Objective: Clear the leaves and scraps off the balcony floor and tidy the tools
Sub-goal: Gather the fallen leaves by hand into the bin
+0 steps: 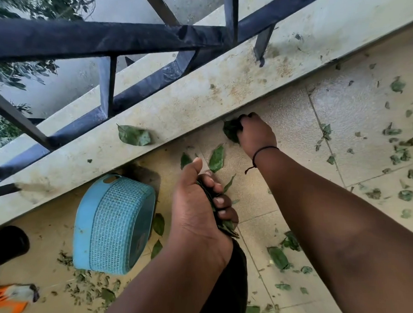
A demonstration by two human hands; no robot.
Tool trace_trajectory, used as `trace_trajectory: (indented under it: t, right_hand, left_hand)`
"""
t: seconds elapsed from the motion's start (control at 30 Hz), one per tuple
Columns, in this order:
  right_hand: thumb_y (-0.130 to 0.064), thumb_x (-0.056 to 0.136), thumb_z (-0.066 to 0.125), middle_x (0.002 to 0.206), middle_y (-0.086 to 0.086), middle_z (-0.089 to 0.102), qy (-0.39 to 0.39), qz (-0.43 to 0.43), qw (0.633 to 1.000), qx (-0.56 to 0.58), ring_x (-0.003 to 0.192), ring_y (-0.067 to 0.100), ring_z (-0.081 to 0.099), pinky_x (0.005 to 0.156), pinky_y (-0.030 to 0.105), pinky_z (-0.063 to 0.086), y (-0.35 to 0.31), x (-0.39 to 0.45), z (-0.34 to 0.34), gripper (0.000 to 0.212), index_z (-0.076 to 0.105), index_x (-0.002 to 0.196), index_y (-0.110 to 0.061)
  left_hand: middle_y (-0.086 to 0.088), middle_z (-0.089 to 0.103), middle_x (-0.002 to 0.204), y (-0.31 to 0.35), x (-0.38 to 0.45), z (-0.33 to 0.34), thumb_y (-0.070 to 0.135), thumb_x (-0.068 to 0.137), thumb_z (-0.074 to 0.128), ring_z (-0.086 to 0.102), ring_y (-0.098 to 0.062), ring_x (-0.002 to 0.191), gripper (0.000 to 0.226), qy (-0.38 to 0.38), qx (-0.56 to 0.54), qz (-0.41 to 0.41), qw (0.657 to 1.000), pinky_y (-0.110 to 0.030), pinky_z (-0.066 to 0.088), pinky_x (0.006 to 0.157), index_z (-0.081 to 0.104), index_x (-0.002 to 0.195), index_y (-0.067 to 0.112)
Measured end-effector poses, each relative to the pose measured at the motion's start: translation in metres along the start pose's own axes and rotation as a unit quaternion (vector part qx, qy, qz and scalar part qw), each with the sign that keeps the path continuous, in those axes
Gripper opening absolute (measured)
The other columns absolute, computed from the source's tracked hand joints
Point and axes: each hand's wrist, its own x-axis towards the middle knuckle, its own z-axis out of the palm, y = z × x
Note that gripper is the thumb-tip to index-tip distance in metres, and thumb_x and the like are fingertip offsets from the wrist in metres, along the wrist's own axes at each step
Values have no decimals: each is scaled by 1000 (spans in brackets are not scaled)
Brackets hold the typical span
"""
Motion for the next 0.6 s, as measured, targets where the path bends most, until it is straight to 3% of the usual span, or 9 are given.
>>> trace_trajectory:
  t: [0.13,0.37,0.6]
  right_hand:
    - [-14,95,51,115,16,63,-8,33,998,59,103,34,62,75,35,47,1,2,-2,33,50,127,-6]
    - [-23,88,62,110,11,66,-55,57,990,115,102,31,62,78,31,49,8,-1,3,32,63,117,-10]
    - [-21,87,63,132,13,39,-25,20,996,84,98,33,59,86,35,50,23,-23,16,32,58,117,-10]
  left_hand:
    - [4,43,60,-5,-1,0,36,90,56,29,-5,36,38,-4,11,5,1000,-12,20,32,45,57,22]
    - [5,43,54,-9,-3,1,36,91,55,28,-5,36,40,-2,24,2,1000,-12,20,33,44,55,22]
    - [6,42,52,-9,-2,-1,36,91,55,29,-5,36,38,-2,19,0,1000,-12,20,33,44,57,22]
